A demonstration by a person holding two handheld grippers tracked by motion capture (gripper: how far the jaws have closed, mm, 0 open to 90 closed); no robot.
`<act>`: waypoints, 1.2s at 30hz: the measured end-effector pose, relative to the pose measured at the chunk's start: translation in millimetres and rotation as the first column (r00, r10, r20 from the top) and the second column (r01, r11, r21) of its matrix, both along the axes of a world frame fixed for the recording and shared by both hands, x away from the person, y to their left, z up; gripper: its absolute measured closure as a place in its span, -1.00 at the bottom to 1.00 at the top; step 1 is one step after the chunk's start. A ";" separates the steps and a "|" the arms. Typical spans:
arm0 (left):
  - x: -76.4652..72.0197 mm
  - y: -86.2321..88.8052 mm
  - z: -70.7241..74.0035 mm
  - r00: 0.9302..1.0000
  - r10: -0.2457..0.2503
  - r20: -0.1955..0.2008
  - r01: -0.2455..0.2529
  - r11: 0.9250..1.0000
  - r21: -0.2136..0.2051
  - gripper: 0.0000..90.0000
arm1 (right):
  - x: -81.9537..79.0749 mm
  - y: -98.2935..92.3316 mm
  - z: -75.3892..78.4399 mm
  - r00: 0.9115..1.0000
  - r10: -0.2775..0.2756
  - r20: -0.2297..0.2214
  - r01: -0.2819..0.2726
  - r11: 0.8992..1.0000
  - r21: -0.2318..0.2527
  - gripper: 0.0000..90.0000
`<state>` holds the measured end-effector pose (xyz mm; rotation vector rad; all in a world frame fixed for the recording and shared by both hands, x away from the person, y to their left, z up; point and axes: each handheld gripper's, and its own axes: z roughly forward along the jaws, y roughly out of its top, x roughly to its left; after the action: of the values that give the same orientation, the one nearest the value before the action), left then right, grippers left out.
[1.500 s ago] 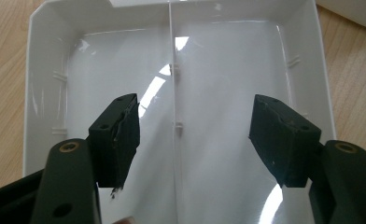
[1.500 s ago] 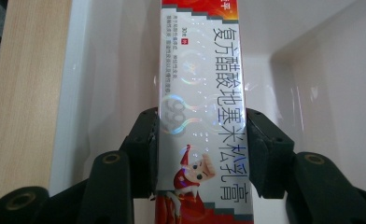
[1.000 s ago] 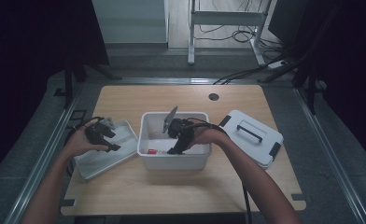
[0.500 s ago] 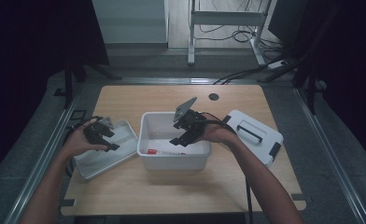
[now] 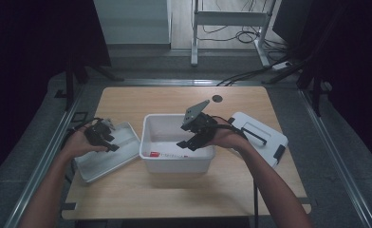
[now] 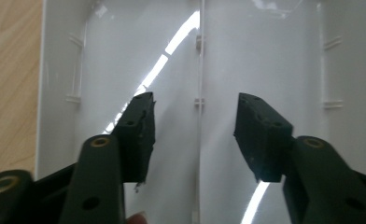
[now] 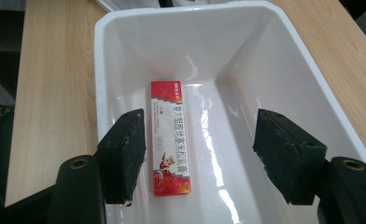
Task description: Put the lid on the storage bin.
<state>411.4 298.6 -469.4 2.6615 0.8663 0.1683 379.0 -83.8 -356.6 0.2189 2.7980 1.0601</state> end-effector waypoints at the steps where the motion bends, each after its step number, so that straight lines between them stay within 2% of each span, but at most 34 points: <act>1: 1.0 -0.2 -2.4 1.000 0.005 -0.010 -0.005 1.000 0.009 0.23 | -1.4 -2.9 -0.1 1.000 -0.002 0.000 0.002 1.000 0.005 -0.24; 2: 2.4 -0.2 -4.8 1.000 0.005 -0.024 -0.004 1.000 0.020 0.23 | -1.4 -2.9 -0.1 1.000 -0.002 0.000 0.002 1.000 0.005 -0.24; 5: 6.3 1.8 -11.9 0.996 -0.002 -0.088 0.005 0.999 0.035 0.40 | -3.5 -8.4 -0.3 1.000 -0.009 0.000 0.009 1.000 0.008 -0.24; 8: 8.1 3.7 -11.8 0.995 -0.005 -0.104 0.008 1.000 0.025 0.57 | -4.4 -10.8 0.0 1.000 -0.012 0.000 0.012 1.000 0.009 -0.24; 9: 9.9 4.3 -12.0 0.992 -0.011 -0.129 0.014 1.000 0.016 0.64 | -4.4 -12.7 -0.2 1.000 -0.018 0.000 0.018 1.000 0.012 -0.24; 12: 11.7 4.0 -11.7 0.989 -0.020 -0.145 0.023 1.000 0.017 0.87 | -4.0 -14.0 -1.0 1.000 -0.024 -0.002 0.024 1.000 0.011 -0.24; 13: 12.6 3.6 -11.8 0.986 -0.024 -0.163 0.026 1.000 0.011 0.95 | -3.9 -15.0 -1.8 1.000 -0.028 -0.003 0.028 1.000 0.009 -0.23; 20: 10.5 4.5 -11.1 0.987 -0.045 -0.154 0.046 0.999 0.005 0.99 | -3.1 -16.7 -4.0 0.999 -0.039 0.002 0.039 0.999 0.003 -0.21; 22: 8.6 6.1 -6.1 0.988 -0.054 -0.147 0.054 0.999 -0.006 0.99 | -3.3 -17.0 -3.5 0.999 -0.039 0.003 0.039 0.999 0.009 -0.21; 24: 6.6 9.0 5.4 0.990 -0.058 -0.131 0.055 0.998 -0.030 0.99 | -3.7 -17.5 -2.4 0.999 -0.039 0.004 0.039 0.999 0.010 -0.20; 25: 4.5 11.5 22.5 0.992 -0.064 -0.107 0.060 0.997 -0.043 0.99 | -3.6 -18.9 -0.6 0.999 -0.040 0.011 0.039 0.999 0.022 -0.19; 26: 4.5 11.5 22.5 0.992 -0.064 -0.107 0.060 0.997 -0.043 0.99 | -3.6 -18.9 -0.6 0.999 -0.040 0.011 0.039 0.999 0.022 -0.19; 27: 1.5 12.8 43.1 0.995 -0.075 -0.065 0.072 0.996 -0.048 0.99 | -4.2 -20.5 0.9 0.999 -0.047 0.012 0.046 0.999 0.027 -0.19; 28: 1.5 12.8 43.1 0.995 -0.075 -0.065 0.072 0.996 -0.048 0.99 | -4.2 -20.5 0.9 0.999 -0.047 0.012 0.046 0.999 0.027 -0.19; 29: -2.4 12.5 65.6 0.996 -0.082 -0.024 0.080 0.995 -0.061 0.99 | -5.6 -22.8 2.2 0.999 -0.051 0.014 0.051 0.998 0.032 -0.20; 30: -2.4 12.5 65.6 0.996 -0.082 -0.024 0.080 0.995 -0.061 0.99 | -5.6 -22.8 2.2 0.999 -0.051 0.014 0.051 0.998 0.032 -0.20; 33: -8.6 8.6 102.9 0.993 -0.112 0.035 0.114 0.991 -0.068 0.99 | -7.3 -27.4 3.9 0.998 -0.059 0.020 0.058 0.998 0.039 -0.20; 35: -11.7 1.4 129.8 0.988 -0.142 0.067 0.147 0.986 -0.073 0.99 | -8.4 -32.1 5.1 0.998 -0.067 0.024 0.065 0.997 0.043 -0.19; 36: -11.7 1.4 129.8 0.988 -0.142 0.067 0.147 0.986 -0.073 0.99 | -8.4 -32.1 5.1 0.998 -0.067 0.024 0.065 0.997 0.043 -0.19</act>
<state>399.7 300.0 -339.5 2.6193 0.6442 0.1764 370.6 -115.9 -351.5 0.2984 2.7281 1.0998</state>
